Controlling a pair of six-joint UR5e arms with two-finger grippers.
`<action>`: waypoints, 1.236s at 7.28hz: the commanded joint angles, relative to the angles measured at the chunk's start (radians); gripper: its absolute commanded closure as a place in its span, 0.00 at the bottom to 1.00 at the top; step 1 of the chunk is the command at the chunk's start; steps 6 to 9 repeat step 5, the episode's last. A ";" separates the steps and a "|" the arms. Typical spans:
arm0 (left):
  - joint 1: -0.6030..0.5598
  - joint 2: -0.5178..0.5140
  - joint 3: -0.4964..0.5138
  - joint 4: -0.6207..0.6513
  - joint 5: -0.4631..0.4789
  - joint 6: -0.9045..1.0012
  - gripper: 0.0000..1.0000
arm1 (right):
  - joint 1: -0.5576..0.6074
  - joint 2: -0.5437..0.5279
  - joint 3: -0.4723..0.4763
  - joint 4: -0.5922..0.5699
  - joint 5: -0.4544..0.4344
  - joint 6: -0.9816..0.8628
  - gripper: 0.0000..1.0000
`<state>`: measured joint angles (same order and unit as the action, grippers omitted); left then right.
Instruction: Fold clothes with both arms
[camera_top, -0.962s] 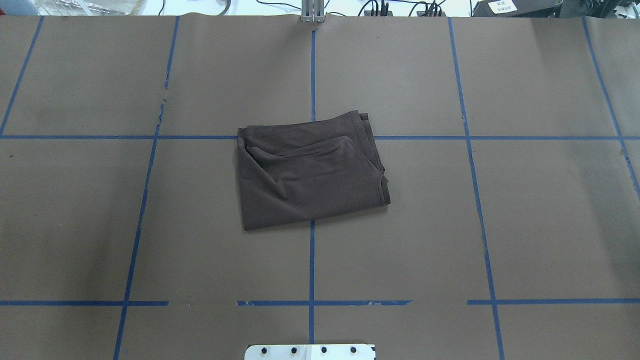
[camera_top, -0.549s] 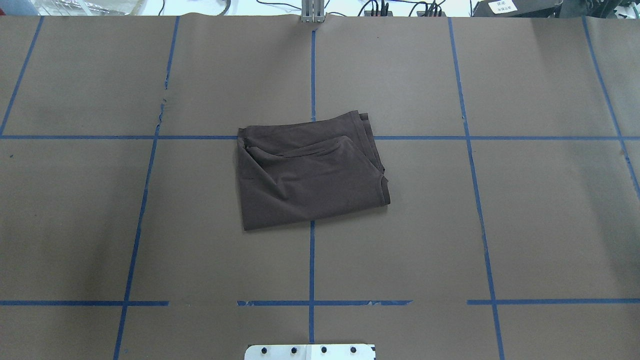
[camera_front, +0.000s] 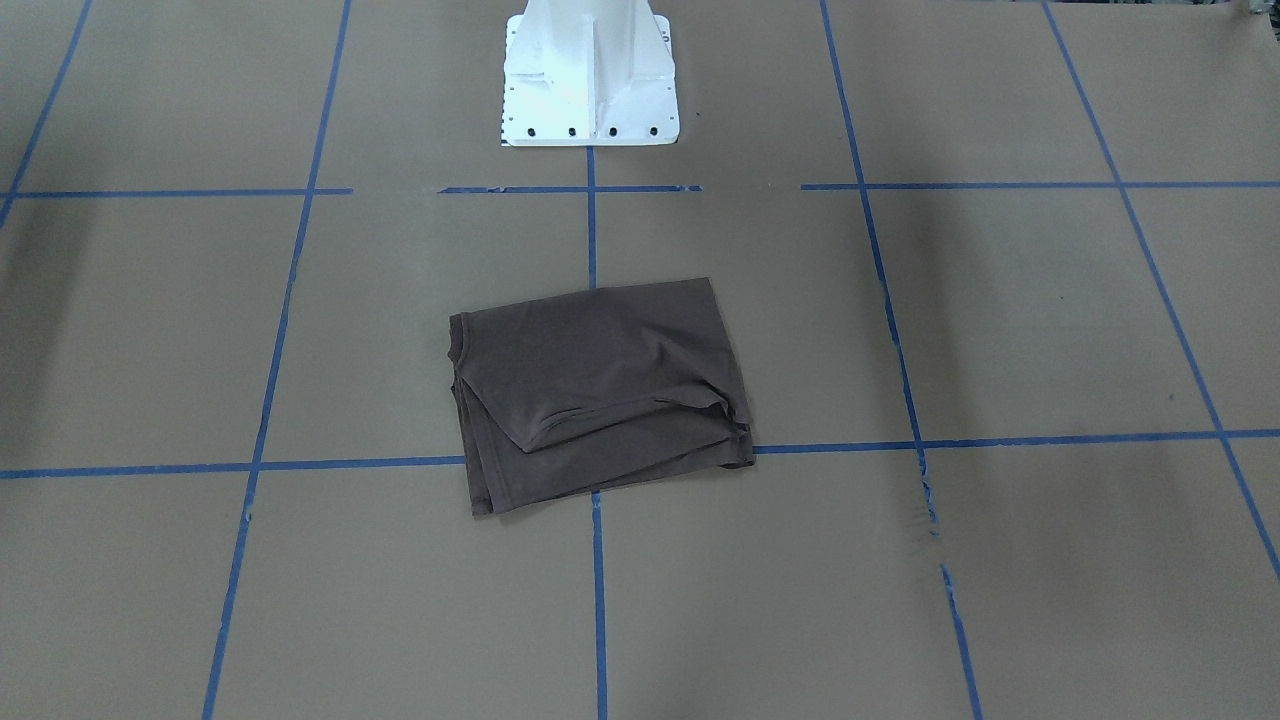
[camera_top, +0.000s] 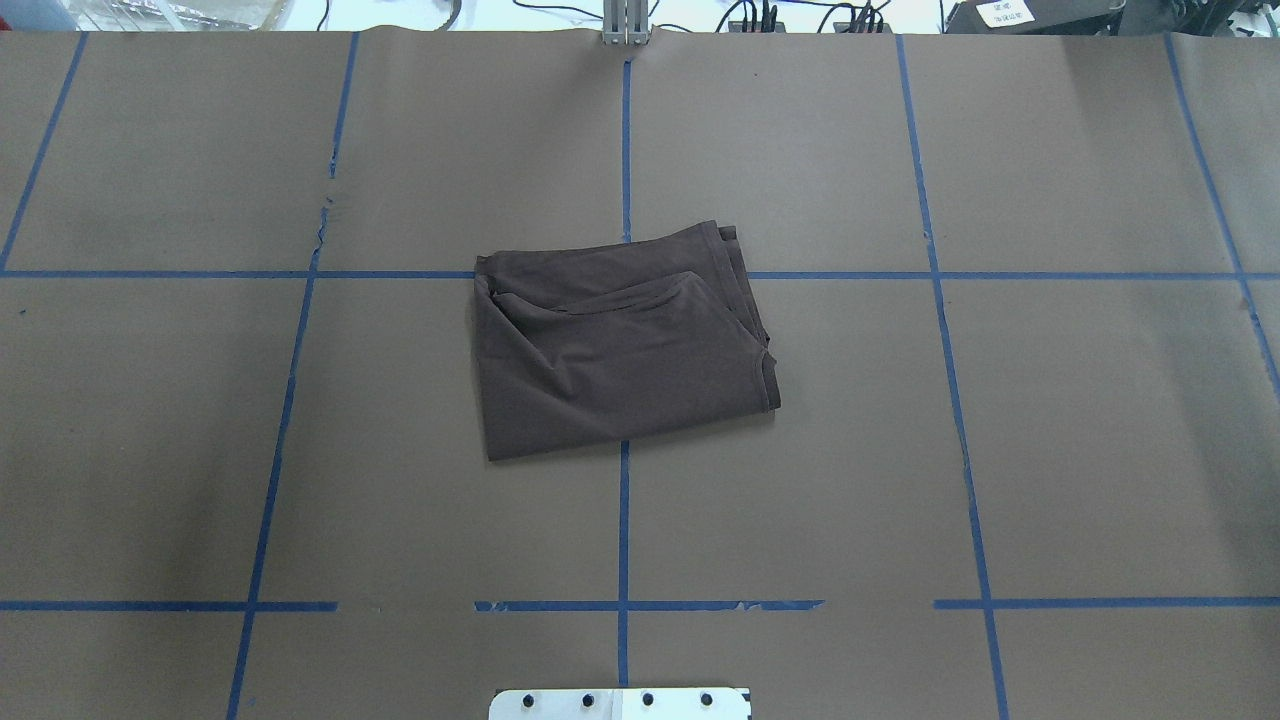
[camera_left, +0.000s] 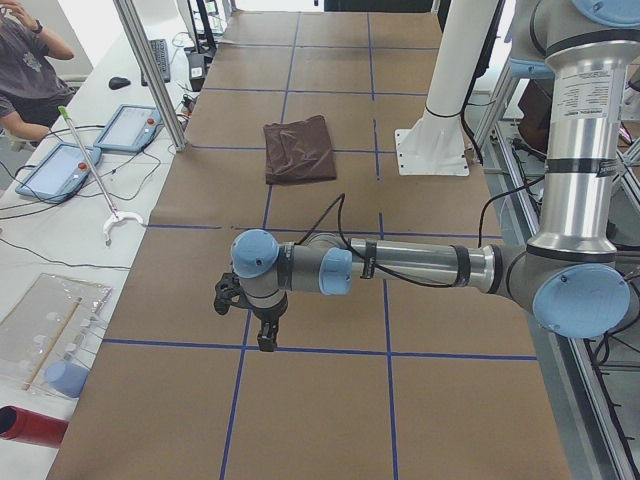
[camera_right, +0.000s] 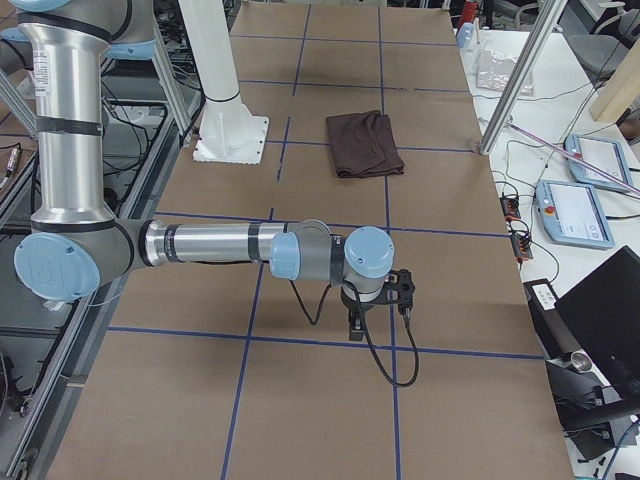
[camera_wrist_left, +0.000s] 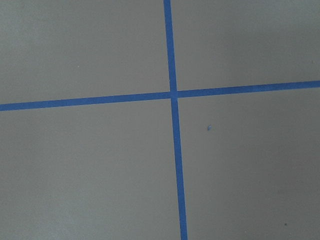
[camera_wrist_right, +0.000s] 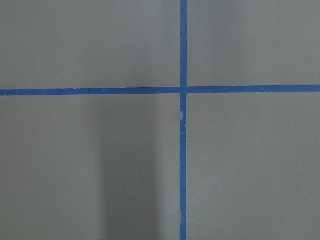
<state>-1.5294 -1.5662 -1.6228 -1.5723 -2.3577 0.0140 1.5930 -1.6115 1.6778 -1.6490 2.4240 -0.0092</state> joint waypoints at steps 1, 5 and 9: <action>0.000 0.000 -0.002 0.000 -0.002 0.000 0.00 | 0.002 0.001 0.000 0.000 0.001 -0.002 0.00; -0.005 -0.002 -0.005 0.000 0.000 0.000 0.00 | 0.010 0.001 0.035 0.000 0.041 -0.002 0.00; -0.005 -0.002 -0.005 0.000 0.000 0.000 0.00 | 0.010 0.001 0.035 0.000 0.041 -0.002 0.00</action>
